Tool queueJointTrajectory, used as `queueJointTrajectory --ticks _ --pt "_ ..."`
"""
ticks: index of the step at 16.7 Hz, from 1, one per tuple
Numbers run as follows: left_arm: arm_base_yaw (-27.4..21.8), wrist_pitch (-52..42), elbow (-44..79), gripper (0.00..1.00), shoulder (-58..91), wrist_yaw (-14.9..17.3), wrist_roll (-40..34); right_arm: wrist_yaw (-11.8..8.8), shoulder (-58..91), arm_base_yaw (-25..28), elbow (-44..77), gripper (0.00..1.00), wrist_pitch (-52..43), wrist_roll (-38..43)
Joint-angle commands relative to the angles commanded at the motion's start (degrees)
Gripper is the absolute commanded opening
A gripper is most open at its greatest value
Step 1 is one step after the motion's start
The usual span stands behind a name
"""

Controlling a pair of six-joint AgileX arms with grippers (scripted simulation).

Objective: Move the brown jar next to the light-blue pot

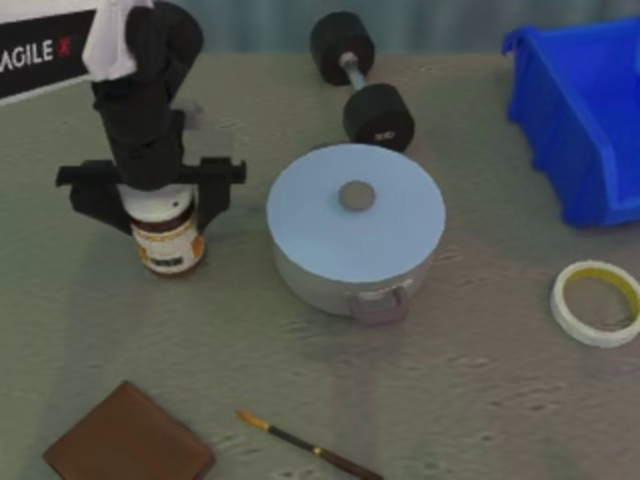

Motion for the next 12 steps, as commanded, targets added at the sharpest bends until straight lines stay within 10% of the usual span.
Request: queueJointTrajectory --ticks 6,12 --pt "0.0 0.0 0.0 0.98 0.0 0.0 0.0 0.0 0.0 0.0 0.0 1.0 0.0 0.0" --pt "0.0 0.0 0.0 1.0 0.0 0.0 0.0 0.0 0.0 0.0 0.0 1.0 0.0 0.0"
